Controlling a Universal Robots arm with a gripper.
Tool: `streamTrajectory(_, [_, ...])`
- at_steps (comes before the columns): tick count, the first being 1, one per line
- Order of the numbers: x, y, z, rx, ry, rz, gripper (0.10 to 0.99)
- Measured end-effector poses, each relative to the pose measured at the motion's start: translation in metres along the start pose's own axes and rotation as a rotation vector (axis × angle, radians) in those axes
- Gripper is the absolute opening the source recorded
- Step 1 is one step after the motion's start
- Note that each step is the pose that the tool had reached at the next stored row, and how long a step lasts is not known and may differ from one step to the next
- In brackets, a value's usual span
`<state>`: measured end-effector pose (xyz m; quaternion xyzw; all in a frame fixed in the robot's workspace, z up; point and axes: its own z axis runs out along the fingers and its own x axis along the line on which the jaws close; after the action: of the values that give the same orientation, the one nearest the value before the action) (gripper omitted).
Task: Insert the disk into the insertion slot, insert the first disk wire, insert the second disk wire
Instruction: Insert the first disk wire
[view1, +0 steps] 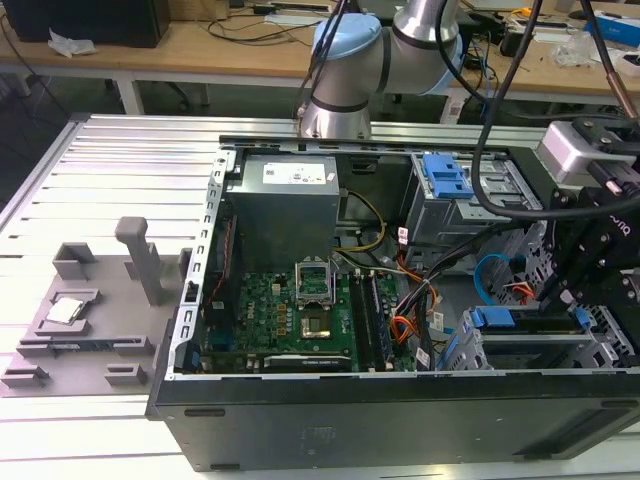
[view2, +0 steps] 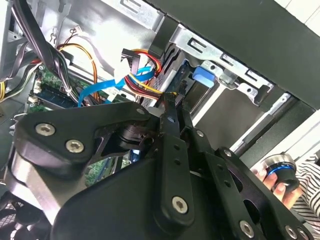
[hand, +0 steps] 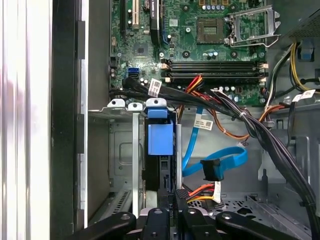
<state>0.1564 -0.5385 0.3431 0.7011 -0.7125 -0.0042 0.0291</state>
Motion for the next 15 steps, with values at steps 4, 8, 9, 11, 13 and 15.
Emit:
streamTrajectory(4, [0.0001, -0.0021, 0.0034, 0.0, 0.0001, 0.0, 0.165])
streamTrajectory(8, [0.0001, -0.0034, 0.0058, 0.0, 0.0005, 0.0, 0.165])
streamTrajectory(9, [0.0001, -0.0036, 0.0063, 0.0, 0.0003, 0.0, 0.165])
streamTrajectory(11, [0.0001, -0.0037, 0.0076, 0.0, 0.0004, 0.0, 0.165])
streamTrajectory(13, [0.0001, -0.0038, 0.0081, 0.0, 0.0005, 0.0, 0.165])
streamTrajectory(15, [-0.0001, -0.0038, 0.0087, 0.0, -0.0007, 0.0, 0.165])
